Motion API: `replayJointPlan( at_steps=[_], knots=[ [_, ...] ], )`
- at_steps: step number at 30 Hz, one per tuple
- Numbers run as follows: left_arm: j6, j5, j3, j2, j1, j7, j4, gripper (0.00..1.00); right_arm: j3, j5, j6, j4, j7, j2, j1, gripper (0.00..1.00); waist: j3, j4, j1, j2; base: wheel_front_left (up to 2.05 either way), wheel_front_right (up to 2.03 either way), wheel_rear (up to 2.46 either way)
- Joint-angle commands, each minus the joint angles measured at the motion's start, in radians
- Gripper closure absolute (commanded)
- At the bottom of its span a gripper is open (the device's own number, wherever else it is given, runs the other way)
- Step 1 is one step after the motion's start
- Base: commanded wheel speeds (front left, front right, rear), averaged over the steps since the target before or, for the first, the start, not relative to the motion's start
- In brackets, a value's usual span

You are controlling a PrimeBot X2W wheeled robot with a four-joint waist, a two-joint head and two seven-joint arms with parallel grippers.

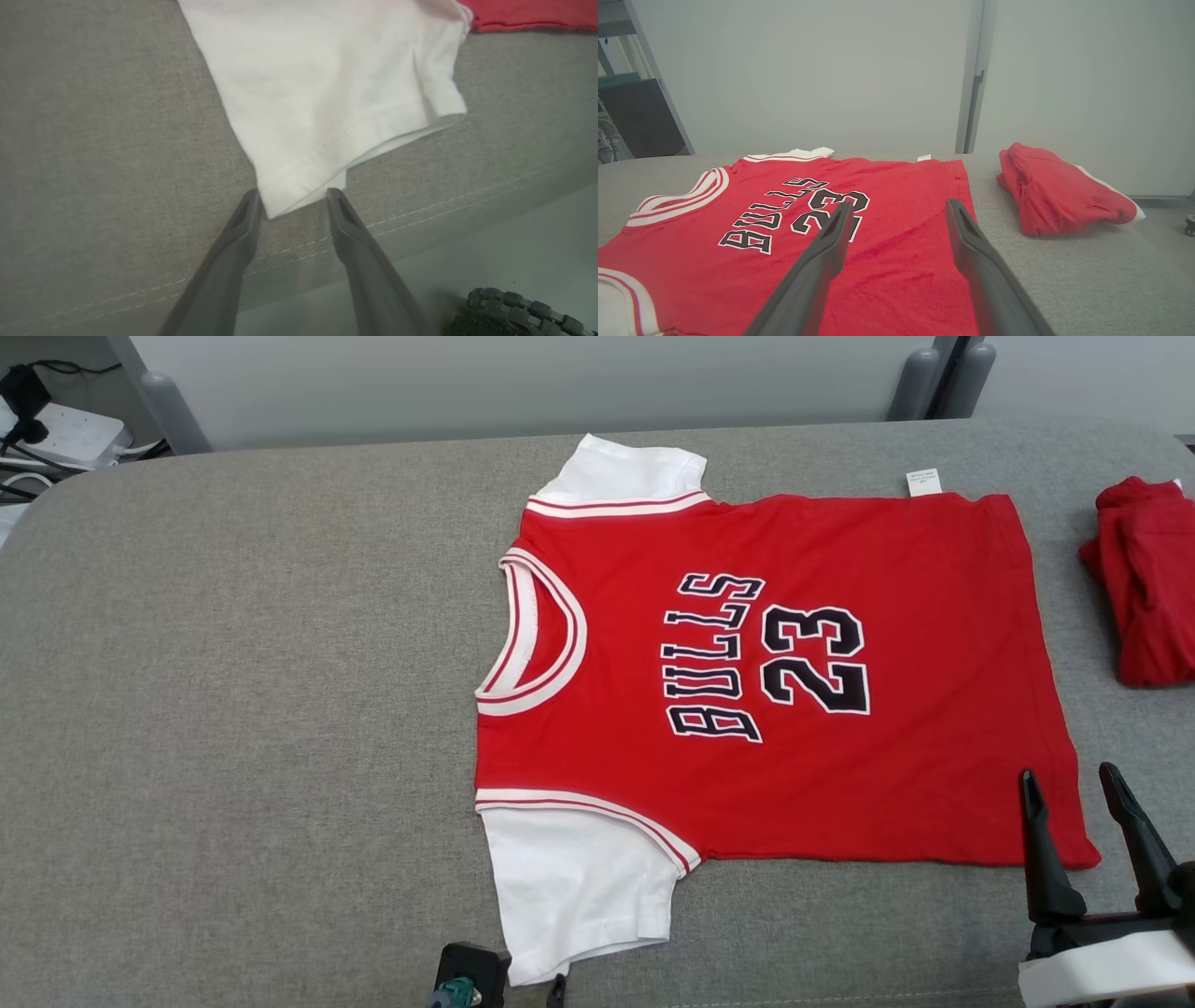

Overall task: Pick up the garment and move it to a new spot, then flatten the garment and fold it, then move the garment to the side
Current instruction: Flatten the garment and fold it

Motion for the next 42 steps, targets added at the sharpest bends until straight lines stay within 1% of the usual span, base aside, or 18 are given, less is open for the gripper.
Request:
replayJointPlan(
  at_steps=[1,2,3,4,6,8,13,18,19,20,21,22,23,35,36,37,38,42],
  knots=[
    [0.010,0.010,0.030,0.000,-0.013,-0.002,-0.031,0.00,0.016,0.003,-0.003,-0.015,-0.006,-0.018,-0.030,0.00,-0.002,0.000,0.0000,-0.0001,0.00,0.00,0.00],
    [0.010,0.010,0.029,0.001,-0.012,-0.001,-0.035,0.00,0.015,0.002,-0.003,-0.014,-0.006,-0.018,-0.029,0.00,-0.003,0.001,0.0000,-0.0001,0.00,0.00,0.00],
    [0.011,0.009,0.028,0.001,-0.012,-0.001,-0.038,0.07,0.015,0.001,-0.003,-0.014,-0.006,-0.019,-0.028,0.00,-0.005,0.001,0.0000,-0.0001,0.00,0.00,0.00],
    [0.012,0.009,0.028,0.003,-0.011,0.000,-0.040,0.24,0.015,0.000,-0.003,-0.013,-0.006,-0.019,-0.027,0.00,-0.006,0.001,0.0000,-0.0001,0.00,0.00,0.00],
    [0.013,0.011,0.026,0.006,-0.011,0.000,-0.042,0.67,0.015,-0.003,-0.003,-0.011,-0.006,-0.019,-0.026,0.00,-0.008,0.001,0.0000,-0.0001,0.00,0.00,0.00],
    [0.012,0.009,0.024,0.006,-0.011,0.000,-0.044,1.00,0.015,-0.004,-0.003,-0.011,-0.006,-0.019,-0.025,0.00,-0.010,0.002,0.0000,-0.0001,0.00,0.00,0.00],
    [0.002,-0.006,0.019,0.010,-0.005,0.016,-0.046,1.00,0.011,-0.006,-0.003,-0.006,-0.006,-0.019,-0.024,0.00,-0.011,0.006,0.0000,-0.0001,0.00,0.00,0.00],
    [0.031,0.006,0.031,0.021,-0.007,0.012,-0.035,1.00,0.008,-0.008,-0.003,0.014,-0.006,-0.016,-0.030,0.00,-0.009,0.012,0.0000,-0.0001,0.00,0.00,0.00],
    [0.035,0.002,0.035,0.018,-0.007,0.011,-0.034,0.84,0.008,-0.008,-0.003,0.016,-0.006,-0.014,-0.032,0.00,-0.008,0.013,0.0000,-0.0001,0.00,0.00,0.00],
    [0.036,0.001,0.036,0.018,-0.009,0.011,-0.030,0.55,0.009,-0.007,-0.003,0.018,-0.006,-0.013,-0.033,0.00,-0.008,0.013,0.0000,-0.0001,0.00,0.00,0.00],
    [0.036,0.001,0.036,0.018,-0.009,0.011,-0.030,0.55,0.009,-0.007,-0.003,0.018,-0.006,-0.013,-0.033,0.00,-0.008,0.013,0.0000,-0.0001,0.00,0.00,0.00],
    [0.037,0.000,0.036,0.017,-0.011,0.011,-0.026,0.12,0.010,-0.006,-0.003,0.019,-0.006,-0.013,-0.034,0.00,-0.008,0.014,0.0000,-0.0001,0.00,0.00,0.00],
    [0.037,-0.002,0.038,0.016,-0.013,0.009,-0.022,0.00,0.011,-0.006,-0.003,0.020,-0.006,-0.013,-0.035,0.00,-0.008,0.014,0.0000,-0.0001,0.00,0.00,0.00],
    [0.020,-0.013,0.030,-0.015,-0.062,-0.021,0.038,0.02,0.016,-0.003,-0.003,0.020,-0.006,-0.032,-0.036,0.00,-0.005,0.005,0.0000,-0.0001,0.00,0.00,0.00],
    [0.017,-0.014,0.028,-0.017,-0.065,-0.024,0.042,0.22,0.015,-0.004,-0.003,0.020,-0.006,-0.032,-0.036,0.00,-0.006,0.005,0.0000,-0.0001,0.00,0.00,0.00],
    [0.012,-0.015,0.025,-0.019,-0.068,-0.027,0.046,0.66,0.014,-0.005,-0.003,0.020,-0.006,-0.033,-0.034,0.00,-0.007,0.006,0.0000,-0.0001,0.00,0.00,0.00],
    [0.006,-0.017,0.023,-0.020,-0.070,-0.034,0.047,1.00,0.013,-0.006,-0.003,0.020,-0.006,-0.034,-0.033,0.00,-0.008,0.007,0.0000,-0.0001,0.00,0.00,0.00],
    [-0.007,-0.022,0.017,-0.021,-0.073,-0.044,0.052,1.00,0.011,-0.008,-0.003,0.022,-0.006,-0.037,-0.028,0.00,-0.014,0.014,0.0000,-0.0001,0.00,0.00,0.00]
  ],
)
